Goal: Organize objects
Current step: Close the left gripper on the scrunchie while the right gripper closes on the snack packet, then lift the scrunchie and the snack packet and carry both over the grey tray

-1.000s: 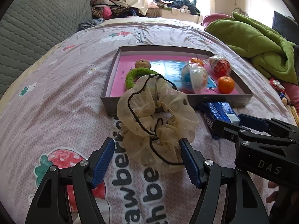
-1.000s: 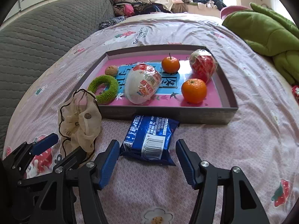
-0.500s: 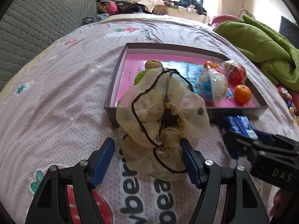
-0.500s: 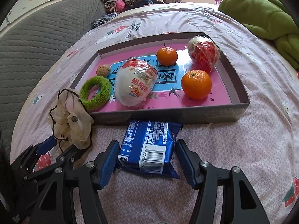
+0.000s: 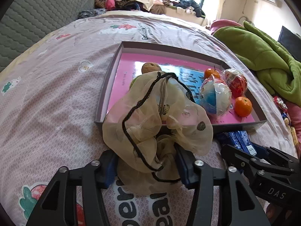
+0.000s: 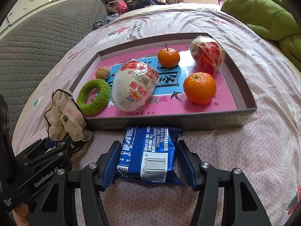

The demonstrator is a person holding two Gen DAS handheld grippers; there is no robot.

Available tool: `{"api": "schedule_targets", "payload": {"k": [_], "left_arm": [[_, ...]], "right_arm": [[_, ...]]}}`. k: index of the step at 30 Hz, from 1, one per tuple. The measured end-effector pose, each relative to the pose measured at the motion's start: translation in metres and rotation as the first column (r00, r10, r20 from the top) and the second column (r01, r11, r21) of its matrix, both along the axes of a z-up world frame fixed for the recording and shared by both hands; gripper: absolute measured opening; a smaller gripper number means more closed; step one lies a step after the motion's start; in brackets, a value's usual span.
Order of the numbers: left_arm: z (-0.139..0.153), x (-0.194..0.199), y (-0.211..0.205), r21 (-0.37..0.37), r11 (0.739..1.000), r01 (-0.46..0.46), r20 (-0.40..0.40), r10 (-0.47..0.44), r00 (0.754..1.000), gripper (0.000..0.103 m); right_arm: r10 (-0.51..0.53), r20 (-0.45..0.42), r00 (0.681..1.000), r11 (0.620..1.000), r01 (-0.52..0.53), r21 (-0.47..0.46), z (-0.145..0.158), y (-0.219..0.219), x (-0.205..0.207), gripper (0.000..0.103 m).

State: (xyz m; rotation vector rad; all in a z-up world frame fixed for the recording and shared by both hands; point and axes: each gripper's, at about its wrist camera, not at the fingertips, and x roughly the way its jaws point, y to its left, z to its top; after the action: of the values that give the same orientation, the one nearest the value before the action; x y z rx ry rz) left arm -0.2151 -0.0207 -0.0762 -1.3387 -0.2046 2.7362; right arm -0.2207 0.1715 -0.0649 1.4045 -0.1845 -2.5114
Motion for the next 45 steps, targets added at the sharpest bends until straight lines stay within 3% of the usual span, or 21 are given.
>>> {"api": "schedule_targets", "payload": {"k": [2, 5, 7, 10, 24, 45], "left_arm": [[0.0, 0.0, 0.0, 0.002, 1.0, 0.0, 0.0, 0.0, 1.0, 0.051], [-0.001, 0.0, -0.002, 0.027, 1.0, 0.004, 0.0, -0.004, 1.0, 0.036], [0.0, 0.002, -0.004, 0.044, 0.999, 0.011, -0.006, -0.011, 1.0, 0.019], [0.003, 0.006, 0.0, 0.033, 0.999, 0.028, -0.018, -0.027, 0.999, 0.013], [0.022, 0.037, 0.002, -0.016, 1.0, 0.015, -0.074, -0.016, 0.997, 0.012], [0.069, 0.072, 0.016, -0.093, 0.996, -0.006, -0.169, -0.01, 0.985, 0.012]], "right_arm": [[0.001, -0.006, 1.0, 1.0, -0.001, -0.002, 0.0, 0.001, 0.0, 0.058], [0.009, -0.019, 1.0, 1.0, -0.009, 0.004, 0.0, 0.0, 0.001, 0.057], [0.019, -0.03, 0.999, 1.0, -0.019, 0.012, 0.0, -0.001, 0.002, 0.053], [0.034, -0.044, 0.998, 0.999, -0.033, 0.02, 0.003, -0.002, 0.005, 0.052], [0.074, -0.089, 0.993, 0.997, -0.073, 0.008, 0.02, -0.002, 0.027, 0.052], [0.053, -0.197, 0.979, 0.998, -0.058, -0.016, 0.064, 0.012, 0.049, 0.052]]}}
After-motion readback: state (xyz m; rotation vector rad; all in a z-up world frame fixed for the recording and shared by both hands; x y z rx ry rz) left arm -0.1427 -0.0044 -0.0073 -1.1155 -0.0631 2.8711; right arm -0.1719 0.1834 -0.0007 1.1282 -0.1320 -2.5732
